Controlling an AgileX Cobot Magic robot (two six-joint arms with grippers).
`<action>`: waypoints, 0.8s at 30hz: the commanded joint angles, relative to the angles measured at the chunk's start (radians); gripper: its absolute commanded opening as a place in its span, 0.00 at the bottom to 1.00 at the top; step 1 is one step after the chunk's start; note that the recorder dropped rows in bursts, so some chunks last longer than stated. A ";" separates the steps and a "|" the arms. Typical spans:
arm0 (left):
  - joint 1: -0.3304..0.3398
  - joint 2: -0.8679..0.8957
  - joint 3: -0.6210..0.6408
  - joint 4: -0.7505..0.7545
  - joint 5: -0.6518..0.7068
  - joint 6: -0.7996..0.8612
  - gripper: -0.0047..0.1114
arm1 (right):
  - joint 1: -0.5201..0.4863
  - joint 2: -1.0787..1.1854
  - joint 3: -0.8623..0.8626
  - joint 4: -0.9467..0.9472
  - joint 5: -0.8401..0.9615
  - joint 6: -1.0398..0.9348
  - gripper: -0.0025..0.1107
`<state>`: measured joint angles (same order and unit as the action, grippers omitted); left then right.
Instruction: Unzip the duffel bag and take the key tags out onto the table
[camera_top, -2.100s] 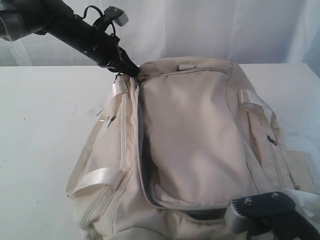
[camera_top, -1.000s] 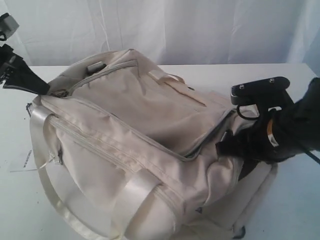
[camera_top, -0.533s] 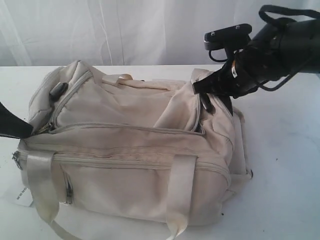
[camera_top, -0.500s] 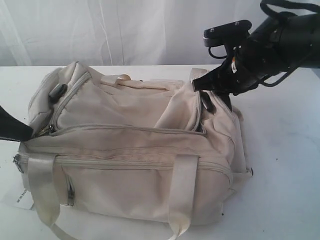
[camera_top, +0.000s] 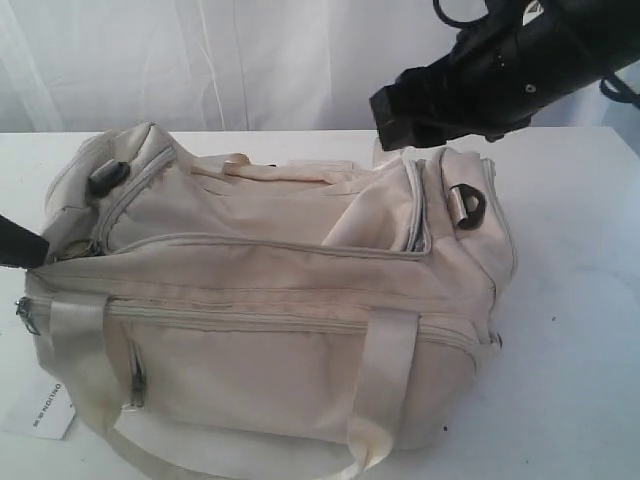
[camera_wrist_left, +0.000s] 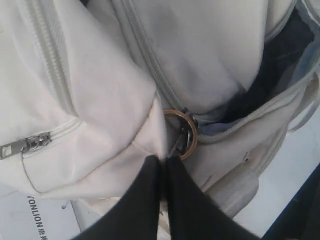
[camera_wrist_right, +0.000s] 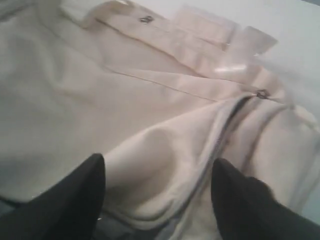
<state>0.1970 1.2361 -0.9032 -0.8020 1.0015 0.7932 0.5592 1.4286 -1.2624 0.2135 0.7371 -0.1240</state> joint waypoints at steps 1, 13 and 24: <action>0.000 -0.030 -0.101 -0.035 0.124 -0.012 0.35 | 0.030 -0.006 -0.006 0.381 0.054 -0.390 0.55; -0.001 -0.033 -0.349 -0.090 0.219 0.009 0.53 | 0.350 0.154 -0.006 0.443 -0.184 -0.901 0.59; -0.130 -0.027 -0.183 -0.088 0.056 0.187 0.53 | 0.380 0.319 -0.006 0.379 -0.087 -0.833 0.65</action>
<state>0.1063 1.2132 -1.1255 -0.8690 1.0867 0.9341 0.9368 1.7270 -1.2624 0.6044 0.5720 -0.9905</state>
